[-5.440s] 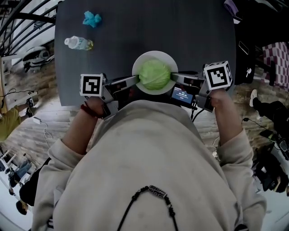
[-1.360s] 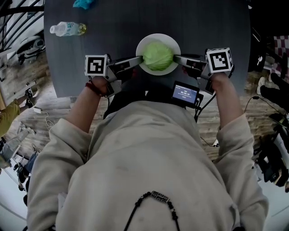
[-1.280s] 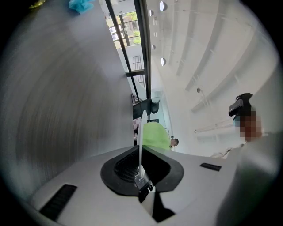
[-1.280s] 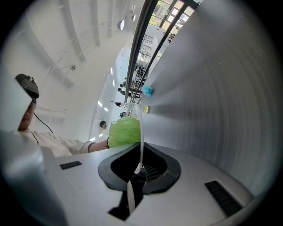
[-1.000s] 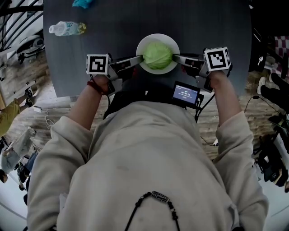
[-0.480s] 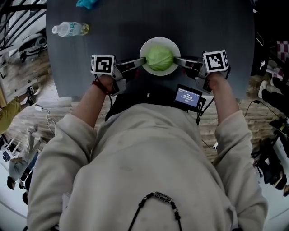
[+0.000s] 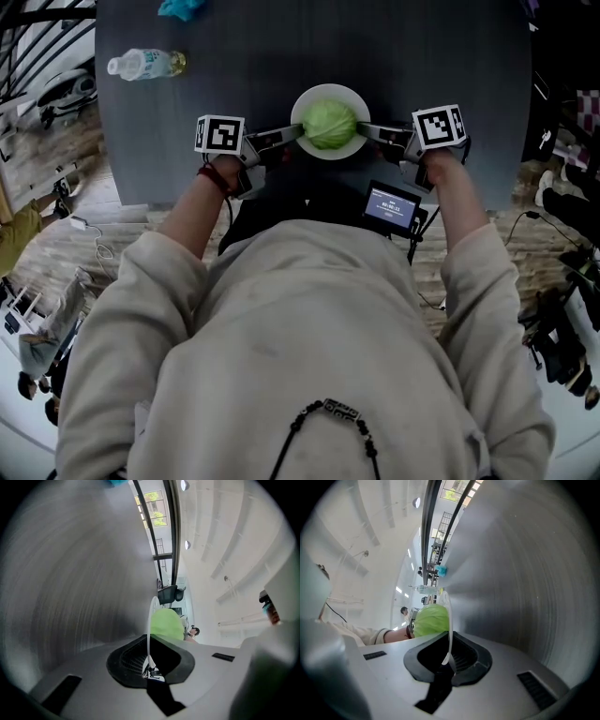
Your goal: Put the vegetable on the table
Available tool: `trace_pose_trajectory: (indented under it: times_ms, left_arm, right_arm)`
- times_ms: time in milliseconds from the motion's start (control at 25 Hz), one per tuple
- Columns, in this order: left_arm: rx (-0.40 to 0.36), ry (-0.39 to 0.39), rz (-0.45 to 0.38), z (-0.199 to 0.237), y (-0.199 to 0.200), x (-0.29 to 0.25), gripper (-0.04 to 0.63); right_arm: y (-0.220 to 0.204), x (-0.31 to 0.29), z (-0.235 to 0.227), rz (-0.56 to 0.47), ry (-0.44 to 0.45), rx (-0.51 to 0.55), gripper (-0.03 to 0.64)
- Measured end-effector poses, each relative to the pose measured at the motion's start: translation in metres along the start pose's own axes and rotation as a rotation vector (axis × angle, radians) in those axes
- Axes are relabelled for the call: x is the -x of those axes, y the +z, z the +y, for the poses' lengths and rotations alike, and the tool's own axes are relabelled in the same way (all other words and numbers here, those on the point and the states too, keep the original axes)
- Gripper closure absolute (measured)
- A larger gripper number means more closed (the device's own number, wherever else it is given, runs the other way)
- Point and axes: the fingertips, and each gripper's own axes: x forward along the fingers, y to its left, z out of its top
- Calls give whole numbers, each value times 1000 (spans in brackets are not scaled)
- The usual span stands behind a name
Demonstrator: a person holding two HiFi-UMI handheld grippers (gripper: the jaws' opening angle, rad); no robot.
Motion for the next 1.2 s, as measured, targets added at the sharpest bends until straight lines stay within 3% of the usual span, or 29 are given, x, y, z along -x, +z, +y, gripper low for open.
trace_pose_trajectory:
  times_ms: [80, 480, 800, 1200]
  left_arm:
    - [6, 8, 6, 6, 0, -2, 575]
    - [97, 54, 33, 30, -10, -8, 572]
    - [132, 89, 8, 42, -14, -11, 568]
    - [77, 126, 3, 43, -13, -10, 568]
  right_arm:
    - [1, -4, -1, 1, 27, 3, 588]
    - [-5, -14, -23, 26, -2, -60, 588]
    - [-8, -18, -34, 38, -10, -95, 588]
    - [-10, -23, -39, 25, -6, -140, 586]
